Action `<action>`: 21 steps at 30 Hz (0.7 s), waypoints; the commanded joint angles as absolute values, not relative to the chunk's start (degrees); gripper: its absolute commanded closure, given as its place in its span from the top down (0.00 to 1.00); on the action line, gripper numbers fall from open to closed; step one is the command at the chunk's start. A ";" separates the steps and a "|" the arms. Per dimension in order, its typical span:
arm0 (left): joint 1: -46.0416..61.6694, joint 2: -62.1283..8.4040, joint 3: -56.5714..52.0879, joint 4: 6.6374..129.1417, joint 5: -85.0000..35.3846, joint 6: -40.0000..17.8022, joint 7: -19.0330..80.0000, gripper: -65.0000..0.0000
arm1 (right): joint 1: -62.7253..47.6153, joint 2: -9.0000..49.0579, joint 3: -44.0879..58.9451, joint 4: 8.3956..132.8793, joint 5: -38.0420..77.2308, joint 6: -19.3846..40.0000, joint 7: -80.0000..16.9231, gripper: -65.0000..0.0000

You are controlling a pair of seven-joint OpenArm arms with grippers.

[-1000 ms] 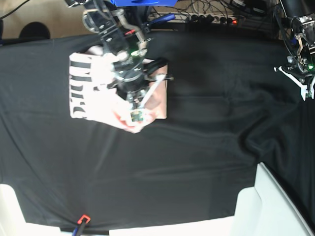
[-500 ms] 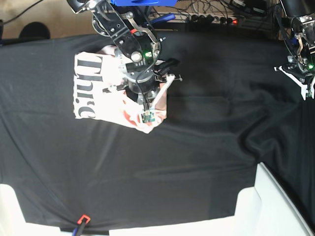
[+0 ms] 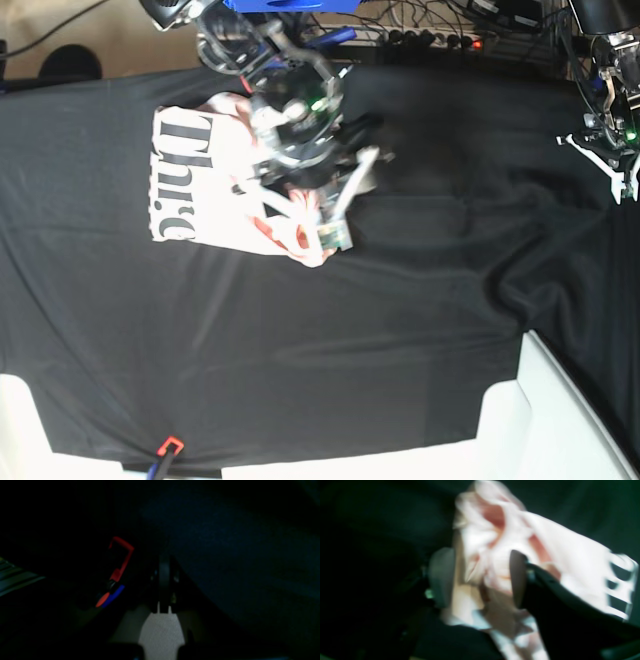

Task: Fold the T-shirt properly
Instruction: 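Grasp the shirt's folded end with the right gripper and fold it over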

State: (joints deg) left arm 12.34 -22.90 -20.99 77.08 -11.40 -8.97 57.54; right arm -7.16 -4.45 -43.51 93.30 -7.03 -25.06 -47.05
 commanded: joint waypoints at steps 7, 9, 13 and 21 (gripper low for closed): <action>11.65 -23.96 -21.32 77.67 -11.03 -8.75 57.19 0.00 | -5.32 -3.38 -44.26 103.43 -7.87 -25.27 -46.02 0.59; 11.65 -23.96 -21.32 77.67 -11.03 -8.75 57.19 0.00 | -5.32 -1.36 -41.63 105.89 -7.87 -25.27 -46.02 0.59; 11.74 -24.04 -21.32 77.67 -11.03 -8.75 57.01 0.00 | -7.43 0.13 -31.08 105.71 -7.60 -25.01 -46.02 0.38; 11.56 -24.04 -21.41 73.45 -11.03 -8.75 53.14 0.00 | -9.27 0.40 -21.05 98.15 -7.52 -20.09 -45.49 0.00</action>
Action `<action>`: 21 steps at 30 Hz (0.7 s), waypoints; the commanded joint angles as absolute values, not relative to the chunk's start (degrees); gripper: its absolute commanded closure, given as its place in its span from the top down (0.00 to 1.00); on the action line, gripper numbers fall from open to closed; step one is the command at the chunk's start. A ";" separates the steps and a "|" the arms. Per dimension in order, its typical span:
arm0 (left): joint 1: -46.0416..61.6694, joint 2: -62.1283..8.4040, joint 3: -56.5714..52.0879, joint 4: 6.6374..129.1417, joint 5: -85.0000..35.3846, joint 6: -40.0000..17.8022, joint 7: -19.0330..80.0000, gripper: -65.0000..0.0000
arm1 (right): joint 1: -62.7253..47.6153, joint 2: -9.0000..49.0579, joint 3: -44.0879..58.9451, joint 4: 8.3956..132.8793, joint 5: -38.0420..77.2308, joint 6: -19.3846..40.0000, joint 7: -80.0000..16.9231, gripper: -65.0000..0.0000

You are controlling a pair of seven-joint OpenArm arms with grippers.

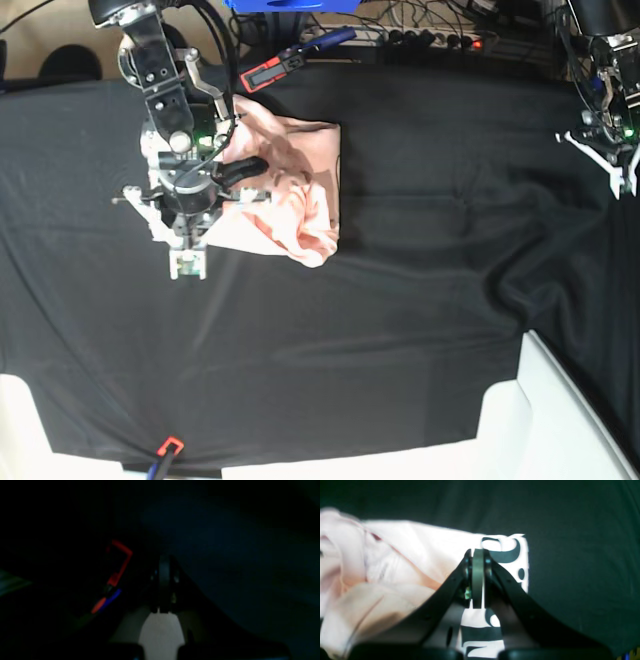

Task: Fold the T-shirt properly
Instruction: 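Grasp the shirt's folded end with the right gripper and fold it over, then press and adjust the folded bundle with the right gripper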

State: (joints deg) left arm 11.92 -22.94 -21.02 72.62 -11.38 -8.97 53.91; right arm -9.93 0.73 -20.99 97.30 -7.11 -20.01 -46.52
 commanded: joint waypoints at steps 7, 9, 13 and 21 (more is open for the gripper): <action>11.56 -23.96 -21.41 73.45 -11.03 -8.75 53.14 0.00 | -9.89 -0.04 -22.73 95.43 -7.52 -19.12 -45.49 0.00; 11.47 -23.96 -21.41 73.45 -11.12 -8.75 53.14 0.00 | -11.21 -0.04 -24.66 95.60 -7.52 -19.12 -45.49 0.00; 11.47 -23.78 -21.41 73.45 -11.12 -8.75 53.14 0.00 | -12.88 -0.84 -30.02 95.60 -7.52 -19.21 -45.49 0.00; 11.38 -23.08 -21.41 73.45 -11.12 -8.75 53.05 0.00 | -14.90 -4.26 -33.54 94.90 -7.52 -19.21 -45.49 0.00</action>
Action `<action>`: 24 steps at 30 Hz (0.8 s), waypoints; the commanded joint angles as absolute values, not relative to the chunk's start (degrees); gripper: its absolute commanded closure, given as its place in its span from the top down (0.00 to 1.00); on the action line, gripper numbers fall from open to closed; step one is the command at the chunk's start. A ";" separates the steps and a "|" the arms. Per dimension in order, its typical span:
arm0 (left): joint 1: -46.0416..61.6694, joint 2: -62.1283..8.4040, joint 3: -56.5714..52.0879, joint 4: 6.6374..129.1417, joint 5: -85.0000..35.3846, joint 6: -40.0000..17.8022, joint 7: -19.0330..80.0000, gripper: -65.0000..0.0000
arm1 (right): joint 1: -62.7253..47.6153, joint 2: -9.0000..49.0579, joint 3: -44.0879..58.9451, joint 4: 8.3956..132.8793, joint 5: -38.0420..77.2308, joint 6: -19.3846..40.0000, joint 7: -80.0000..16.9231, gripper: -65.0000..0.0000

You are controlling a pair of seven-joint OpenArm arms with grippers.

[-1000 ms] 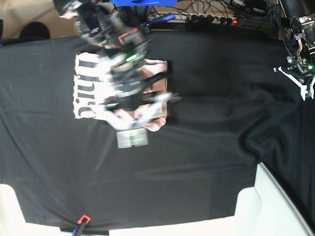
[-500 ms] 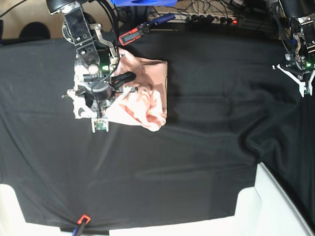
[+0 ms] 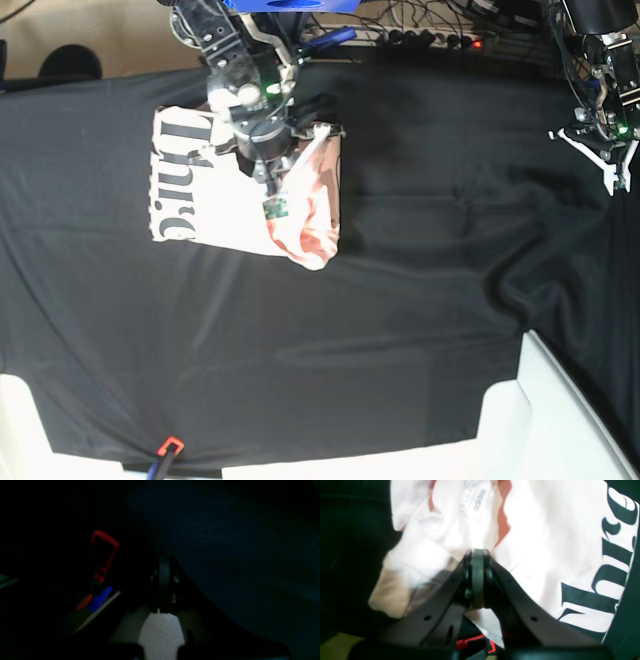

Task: Fold the T-shirt properly
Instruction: 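Press and adjust the folded bundle with the right gripper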

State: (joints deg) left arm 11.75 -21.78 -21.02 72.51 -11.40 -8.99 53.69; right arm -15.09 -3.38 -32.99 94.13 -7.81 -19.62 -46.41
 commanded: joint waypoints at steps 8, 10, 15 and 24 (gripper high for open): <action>10.42 -23.08 -21.41 73.19 -11.12 -8.75 53.05 0.00 | -17.01 -5.32 -35.47 91.47 -7.43 -23.16 -45.49 0.00; 10.33 -23.08 -21.41 73.10 -11.12 -8.75 53.05 0.00 | -17.10 -5.23 -35.56 91.65 -7.43 -23.16 -45.49 0.00; 10.24 -22.99 -21.41 73.45 -11.12 -8.75 53.05 0.00 | -17.27 -5.05 -36.79 93.05 -7.52 -22.99 -45.93 0.00; 10.15 -22.29 -21.41 73.45 -11.12 -8.75 53.05 0.00 | -13.14 -2.42 -41.71 101.14 -7.60 -25.71 -52.53 0.00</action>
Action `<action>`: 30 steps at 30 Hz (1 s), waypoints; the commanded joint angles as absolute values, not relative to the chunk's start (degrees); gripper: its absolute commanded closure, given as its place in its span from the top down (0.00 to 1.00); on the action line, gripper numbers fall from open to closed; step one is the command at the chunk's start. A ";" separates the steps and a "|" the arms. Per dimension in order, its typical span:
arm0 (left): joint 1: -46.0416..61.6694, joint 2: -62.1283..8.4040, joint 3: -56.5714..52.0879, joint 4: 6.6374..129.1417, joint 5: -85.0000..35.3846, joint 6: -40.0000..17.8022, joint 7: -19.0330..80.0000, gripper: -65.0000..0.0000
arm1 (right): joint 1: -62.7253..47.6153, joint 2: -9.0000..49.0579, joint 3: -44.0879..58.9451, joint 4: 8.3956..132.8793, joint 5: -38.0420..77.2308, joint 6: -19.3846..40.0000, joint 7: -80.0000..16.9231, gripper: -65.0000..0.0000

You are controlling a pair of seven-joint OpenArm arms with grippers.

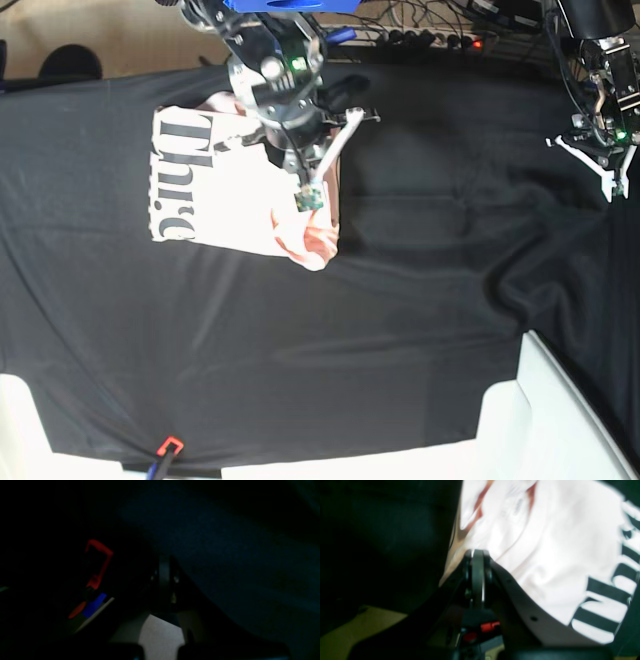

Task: Fold the T-shirt properly
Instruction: 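Press and adjust the folded bundle with the right gripper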

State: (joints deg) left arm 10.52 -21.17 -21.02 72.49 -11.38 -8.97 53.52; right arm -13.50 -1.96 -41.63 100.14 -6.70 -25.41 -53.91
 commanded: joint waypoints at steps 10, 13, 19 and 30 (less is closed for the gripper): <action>10.15 -22.20 -21.41 73.36 -11.12 -8.75 53.05 0.00 | -12.09 -2.86 -44.97 90.95 -7.43 -25.71 -51.82 0.00; 10.07 -21.85 -21.41 73.36 -11.12 -8.75 53.05 0.00 | -12.09 -2.86 -46.29 89.98 -7.43 -25.71 -51.65 0.00; 9.01 -21.41 -21.41 72.92 -11.12 -8.75 53.05 0.00 | -10.77 -2.59 -48.84 87.34 -7.43 -20.35 -51.74 0.00; 7.87 -20.62 -21.32 72.84 -11.12 -8.75 53.05 0.00 | -9.27 -2.24 -49.27 88.22 -7.78 -17.27 -51.91 0.00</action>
State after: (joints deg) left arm 8.25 -19.42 -21.02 72.07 -11.38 -8.97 53.52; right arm -9.54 -0.97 -48.66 86.67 -7.84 -17.21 -53.17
